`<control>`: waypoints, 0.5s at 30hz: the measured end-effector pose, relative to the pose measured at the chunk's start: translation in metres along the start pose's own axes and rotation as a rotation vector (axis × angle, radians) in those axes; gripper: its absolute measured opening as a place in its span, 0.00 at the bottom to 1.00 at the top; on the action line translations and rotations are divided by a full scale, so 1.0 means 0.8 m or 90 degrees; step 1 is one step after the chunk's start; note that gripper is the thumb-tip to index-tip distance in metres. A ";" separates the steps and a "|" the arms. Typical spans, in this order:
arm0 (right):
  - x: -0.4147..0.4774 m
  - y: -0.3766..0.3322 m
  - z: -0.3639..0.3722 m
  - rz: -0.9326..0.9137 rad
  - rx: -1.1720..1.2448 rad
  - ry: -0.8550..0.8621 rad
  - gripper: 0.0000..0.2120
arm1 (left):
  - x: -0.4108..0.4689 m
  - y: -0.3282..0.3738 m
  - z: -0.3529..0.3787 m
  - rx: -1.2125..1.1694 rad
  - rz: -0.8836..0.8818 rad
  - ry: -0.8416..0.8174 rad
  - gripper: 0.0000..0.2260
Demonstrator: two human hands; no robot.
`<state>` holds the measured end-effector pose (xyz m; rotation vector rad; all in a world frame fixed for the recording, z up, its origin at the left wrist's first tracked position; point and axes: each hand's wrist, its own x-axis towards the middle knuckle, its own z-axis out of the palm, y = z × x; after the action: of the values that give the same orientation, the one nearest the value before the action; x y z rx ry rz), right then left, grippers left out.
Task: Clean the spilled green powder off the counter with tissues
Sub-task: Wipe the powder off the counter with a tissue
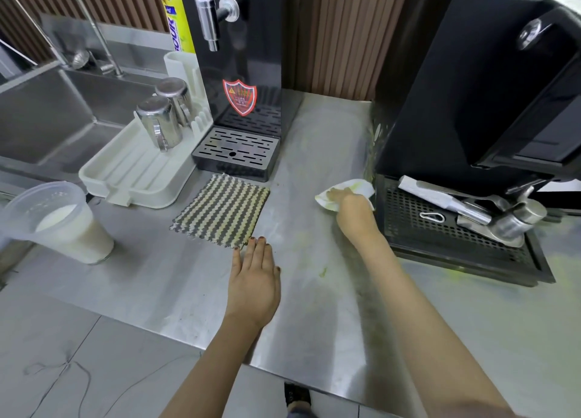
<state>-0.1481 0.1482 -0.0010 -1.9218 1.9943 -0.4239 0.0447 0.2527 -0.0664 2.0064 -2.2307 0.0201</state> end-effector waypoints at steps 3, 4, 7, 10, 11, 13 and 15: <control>0.013 -0.008 0.026 0.006 -0.060 -0.014 0.23 | 0.001 0.001 0.000 0.008 -0.003 -0.002 0.23; 0.006 -0.015 0.030 -0.018 -0.076 -0.018 0.23 | 0.001 0.001 -0.001 0.006 -0.003 -0.003 0.23; -0.025 -0.021 0.039 -0.120 -0.037 -0.060 0.24 | 0.003 0.001 -0.002 0.004 -0.003 0.004 0.23; -0.084 -0.019 0.038 -0.237 -0.027 -0.154 0.21 | 0.003 0.001 -0.003 -0.002 -0.006 0.010 0.23; -0.107 -0.017 0.035 -0.307 -0.030 -0.150 0.19 | 0.003 0.000 -0.004 0.003 -0.008 0.012 0.23; -0.150 -0.008 0.021 -0.367 -0.017 -0.166 0.14 | 0.001 -0.001 -0.005 0.005 -0.005 0.018 0.23; -0.172 0.016 0.015 -0.345 -0.026 -0.136 0.14 | -0.004 -0.003 -0.007 0.001 0.010 0.024 0.22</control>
<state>-0.1501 0.2861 -0.0128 -2.4099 1.3437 -0.2901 0.0477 0.2566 -0.0615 1.9733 -2.2232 0.0620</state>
